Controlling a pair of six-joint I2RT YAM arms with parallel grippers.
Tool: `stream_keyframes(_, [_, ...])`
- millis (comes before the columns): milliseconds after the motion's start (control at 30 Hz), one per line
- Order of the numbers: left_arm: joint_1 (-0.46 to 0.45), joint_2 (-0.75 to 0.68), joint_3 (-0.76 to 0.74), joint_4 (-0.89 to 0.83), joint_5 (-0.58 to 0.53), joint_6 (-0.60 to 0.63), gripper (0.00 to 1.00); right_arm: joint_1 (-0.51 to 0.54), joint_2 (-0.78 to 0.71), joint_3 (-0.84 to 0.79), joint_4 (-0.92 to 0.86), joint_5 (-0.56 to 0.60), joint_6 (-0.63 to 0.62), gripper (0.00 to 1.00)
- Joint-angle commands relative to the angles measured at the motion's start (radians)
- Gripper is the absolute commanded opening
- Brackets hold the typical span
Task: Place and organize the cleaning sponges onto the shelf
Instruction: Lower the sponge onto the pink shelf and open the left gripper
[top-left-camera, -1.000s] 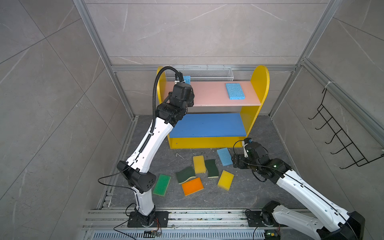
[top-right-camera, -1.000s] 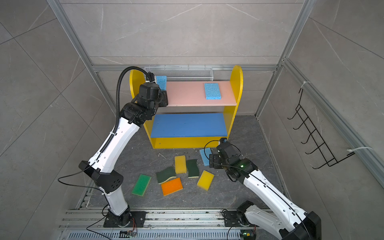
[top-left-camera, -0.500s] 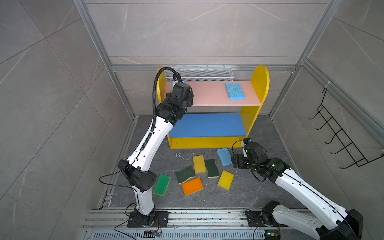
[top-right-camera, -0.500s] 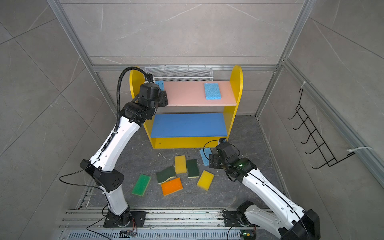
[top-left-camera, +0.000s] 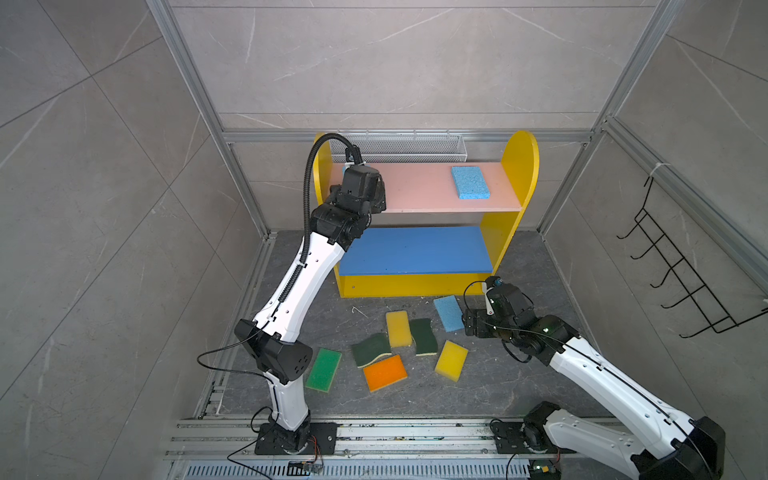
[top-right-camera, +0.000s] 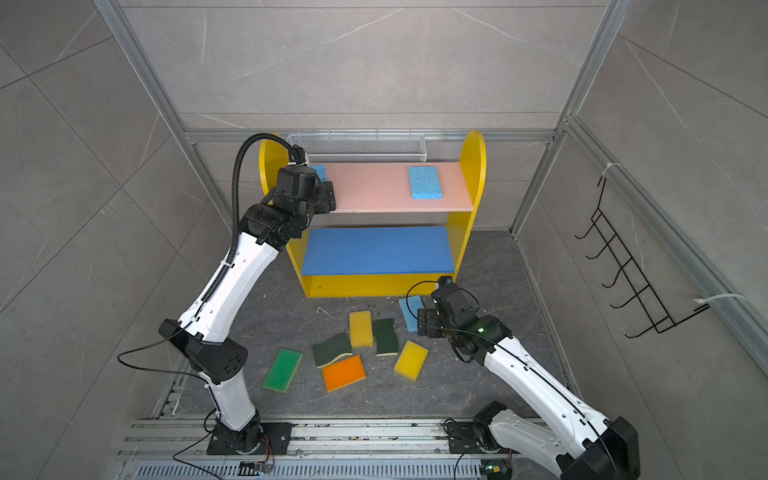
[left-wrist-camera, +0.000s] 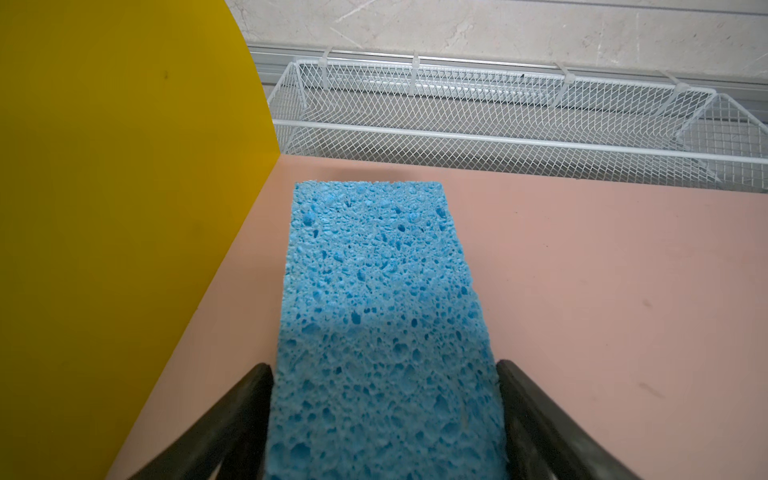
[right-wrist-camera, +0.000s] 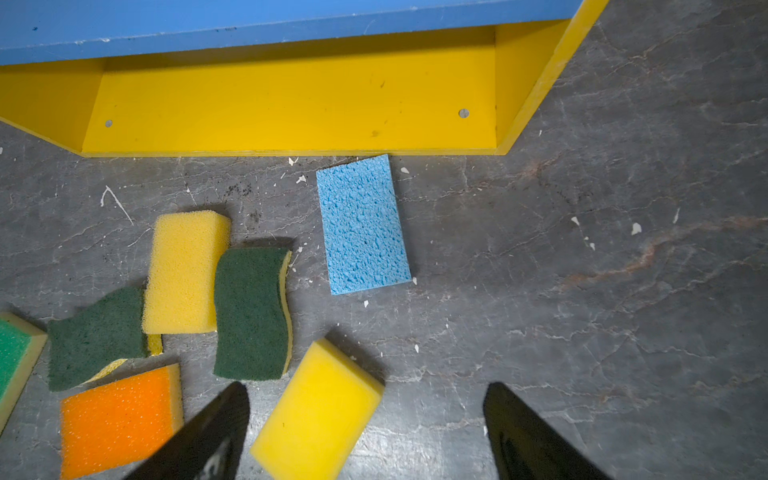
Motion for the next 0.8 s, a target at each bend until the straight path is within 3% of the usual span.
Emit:
stream_keyframes(0, [0.008,0.012,0.026,-0.095,0.011,0.008,0.87,0.004,-0.012,0.003,-0.009,-0.006,0.009,0.91])
stream_keyframes(767, [-0.002,-0.051,0.031,-0.075,0.064,-0.006,0.91,0.004,-0.031,-0.002,-0.018,-0.007,0.015,0.91])
